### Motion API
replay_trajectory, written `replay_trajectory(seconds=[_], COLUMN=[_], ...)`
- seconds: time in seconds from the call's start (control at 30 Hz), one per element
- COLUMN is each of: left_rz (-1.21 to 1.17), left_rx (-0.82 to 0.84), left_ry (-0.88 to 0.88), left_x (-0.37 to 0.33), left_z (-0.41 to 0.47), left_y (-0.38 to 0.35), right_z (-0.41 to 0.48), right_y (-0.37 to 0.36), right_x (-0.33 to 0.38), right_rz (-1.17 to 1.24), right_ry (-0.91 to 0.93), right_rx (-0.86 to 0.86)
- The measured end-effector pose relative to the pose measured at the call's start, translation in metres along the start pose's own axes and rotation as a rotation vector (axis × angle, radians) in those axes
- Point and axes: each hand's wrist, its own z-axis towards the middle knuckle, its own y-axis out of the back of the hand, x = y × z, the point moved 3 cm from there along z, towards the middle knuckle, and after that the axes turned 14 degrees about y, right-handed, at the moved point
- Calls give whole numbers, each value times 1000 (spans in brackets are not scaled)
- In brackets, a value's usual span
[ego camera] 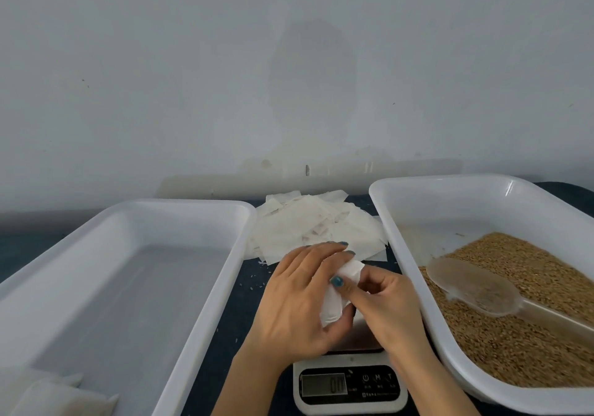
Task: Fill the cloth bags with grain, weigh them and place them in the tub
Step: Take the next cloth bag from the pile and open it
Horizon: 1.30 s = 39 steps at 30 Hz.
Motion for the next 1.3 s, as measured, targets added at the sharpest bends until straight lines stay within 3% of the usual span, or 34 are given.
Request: replay_trajectory(seconds=[0.23, 0.4, 0.63, 0.8, 0.97, 1.07, 1.3], left_rz=[-124, -41, 70, 98, 119, 119, -50], left_rx=[101, -22, -41, -206, -323, -280, -139], left_ry=[96, 142, 119, 28, 56, 37, 260], left_x=[-10, -8, 2, 0, 6, 9, 5], left_z=[0, 0, -1, -3, -4, -5, -1], left_y=[2, 8, 10, 12, 14, 15, 11], right_z=[-1, -4, -5, -8, -6, -5, -2], right_y=[2, -1, -2, -7, -6, -3, -2], right_x=[3, 4, -1, 4, 4, 6, 3], right_rz=[-72, -156, -292, -257, -286, -310, -281], right_ry=[74, 109, 71, 105, 86, 112, 101], right_rx=[-11, 82, 133, 105, 138, 140, 99])
